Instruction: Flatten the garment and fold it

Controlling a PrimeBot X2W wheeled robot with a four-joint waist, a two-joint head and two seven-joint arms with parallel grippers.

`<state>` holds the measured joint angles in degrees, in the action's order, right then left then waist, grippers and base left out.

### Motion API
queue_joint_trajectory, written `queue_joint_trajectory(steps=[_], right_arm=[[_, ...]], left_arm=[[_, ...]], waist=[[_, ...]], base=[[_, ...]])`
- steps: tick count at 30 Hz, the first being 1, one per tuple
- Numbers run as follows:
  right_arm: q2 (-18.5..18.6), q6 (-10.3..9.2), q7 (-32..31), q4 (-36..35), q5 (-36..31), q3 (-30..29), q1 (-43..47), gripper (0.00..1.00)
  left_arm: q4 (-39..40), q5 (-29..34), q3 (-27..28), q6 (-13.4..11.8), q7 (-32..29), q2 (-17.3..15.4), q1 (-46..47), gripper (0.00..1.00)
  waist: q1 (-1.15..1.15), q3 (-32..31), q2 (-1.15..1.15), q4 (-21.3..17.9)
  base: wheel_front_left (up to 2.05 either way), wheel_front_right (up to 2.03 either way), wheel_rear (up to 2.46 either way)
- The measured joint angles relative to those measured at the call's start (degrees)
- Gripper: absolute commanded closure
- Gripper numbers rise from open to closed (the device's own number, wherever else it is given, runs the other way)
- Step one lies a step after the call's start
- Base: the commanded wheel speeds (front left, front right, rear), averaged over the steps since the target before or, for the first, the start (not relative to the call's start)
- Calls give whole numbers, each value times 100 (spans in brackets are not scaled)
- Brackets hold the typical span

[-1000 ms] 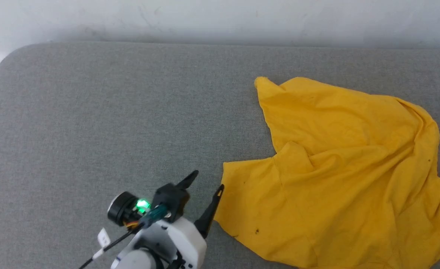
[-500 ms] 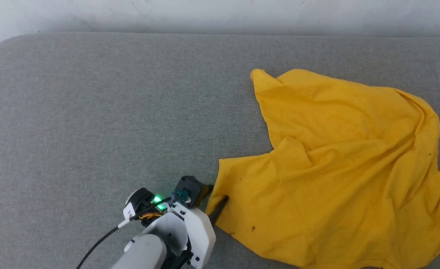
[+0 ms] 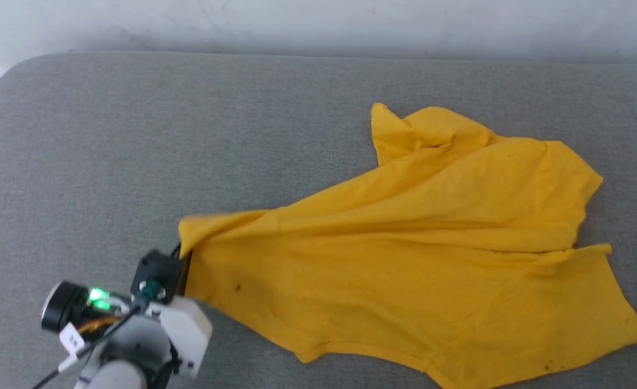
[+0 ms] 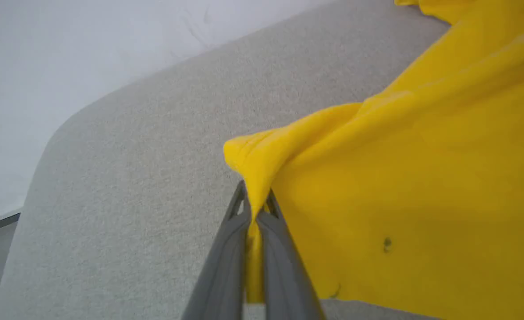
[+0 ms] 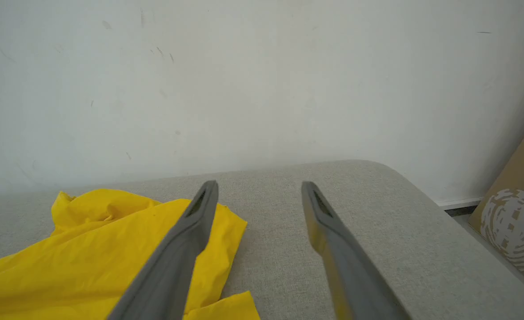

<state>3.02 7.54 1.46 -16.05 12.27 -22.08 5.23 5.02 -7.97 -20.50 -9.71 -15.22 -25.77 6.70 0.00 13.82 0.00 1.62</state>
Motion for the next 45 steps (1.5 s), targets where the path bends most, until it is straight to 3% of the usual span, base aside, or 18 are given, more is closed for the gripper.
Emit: queue_joint_trajectory(steps=[1,2,3,6,11,15,21,23,31,37,38,39,40,45], right_arm=[[1,0,-22,7,0,31,11,0],[0,0,-44,13,0,68,23,0],[-1,0,-60,18,0,107,37,0],[-1,0,-94,20,-1,194,45,0],[0,0,-153,12,-15,213,50,0],[-1,0,-196,11,-20,218,86,0],[-1,0,-244,12,-19,270,119,0],[-1,0,-250,10,-19,319,119,0],[-1,0,-294,-55,-19,236,106,0],[-1,0,-293,-52,-9,194,88,0],[-1,0,-292,-49,-4,191,87,0],[-1,0,-292,-49,-1,191,82,0],[-1,0,-292,-49,1,183,70,0],[-1,0,-292,-70,5,36,34,0]], left_arm=[[143,54,-25,2,-157,-123,-155,100],[285,44,-56,2,-268,-152,-303,57],[406,-12,-103,2,-328,-107,-432,0],[543,-179,-403,107,-554,66,-670,0],[583,-1062,-566,366,-546,653,-896,0],[604,-1315,-378,419,-322,662,-891,0],[716,-994,-290,424,174,627,-437,0],[658,-903,-482,568,164,636,-281,0],[-121,-658,-1419,1150,-567,742,101,0],[-873,-601,-1651,1330,-673,780,389,0],[-953,-601,-1678,1371,-641,792,461,5],[-1005,-623,-1679,1377,-598,837,515,85],[-1032,-686,-1669,1381,-571,909,555,100],[-817,-1191,-1818,1541,-623,1279,636,100]], waist=[[0,-10,0,21],[0,-19,0,43],[0,-30,0,66],[0,-68,0,106],[0,-107,0,134],[0,-147,0,135],[0,-179,0,116],[-1,-174,0,89],[0,-77,0,-36],[0,-25,0,-113],[-1,-20,0,-118],[-1,-14,0,-123],[0,-7,0,-125],[0,10,0,-64]], base=[[0,0,0],[0,0,0],[0,0,0],[0,0,0],[0,0,0],[0,0,0],[0,0,0],[0,0,0],[0,0,0],[0,0,0],[0,0,0],[0,0,0],[0,0,0],[0,0,0]])
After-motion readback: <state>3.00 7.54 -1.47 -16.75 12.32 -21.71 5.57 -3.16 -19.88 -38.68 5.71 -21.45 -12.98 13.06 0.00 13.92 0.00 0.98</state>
